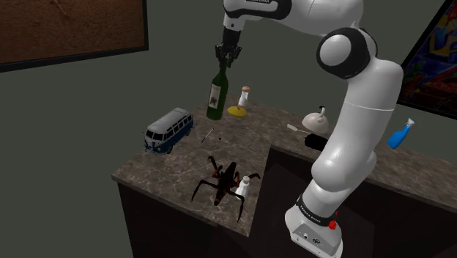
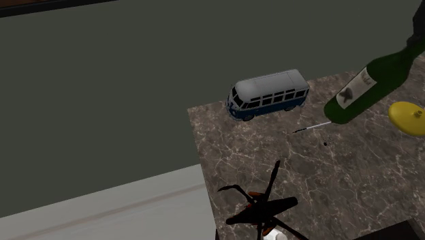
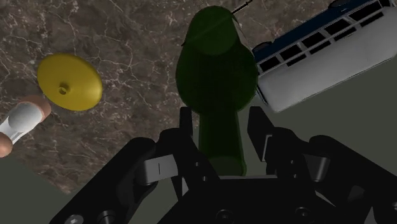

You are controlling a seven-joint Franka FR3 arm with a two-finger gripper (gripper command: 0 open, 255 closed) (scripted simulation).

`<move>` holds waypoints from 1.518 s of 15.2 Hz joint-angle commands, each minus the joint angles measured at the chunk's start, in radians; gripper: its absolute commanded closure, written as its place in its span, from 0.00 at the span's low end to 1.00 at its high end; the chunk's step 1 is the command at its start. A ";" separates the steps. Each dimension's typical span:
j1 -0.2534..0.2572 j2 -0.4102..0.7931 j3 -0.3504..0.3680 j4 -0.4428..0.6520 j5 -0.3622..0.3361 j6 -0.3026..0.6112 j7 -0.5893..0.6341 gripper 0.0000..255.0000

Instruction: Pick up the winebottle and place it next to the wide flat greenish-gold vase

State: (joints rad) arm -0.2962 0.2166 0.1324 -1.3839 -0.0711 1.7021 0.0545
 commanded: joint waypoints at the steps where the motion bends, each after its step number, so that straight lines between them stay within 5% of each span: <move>1: -0.025 0.039 -0.016 0.054 0.003 -0.012 -0.045 1.00; 7: -0.097 0.180 -0.053 0.261 0.014 -0.074 -0.160 1.00; 12: -0.152 0.370 -0.075 0.564 0.022 -0.185 -0.246 1.00; 23: -0.162 0.272 -0.074 0.254 0.027 0.028 -0.242 1.00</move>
State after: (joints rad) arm -0.4567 0.5004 0.0584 -1.0987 -0.0450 1.7086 -0.1875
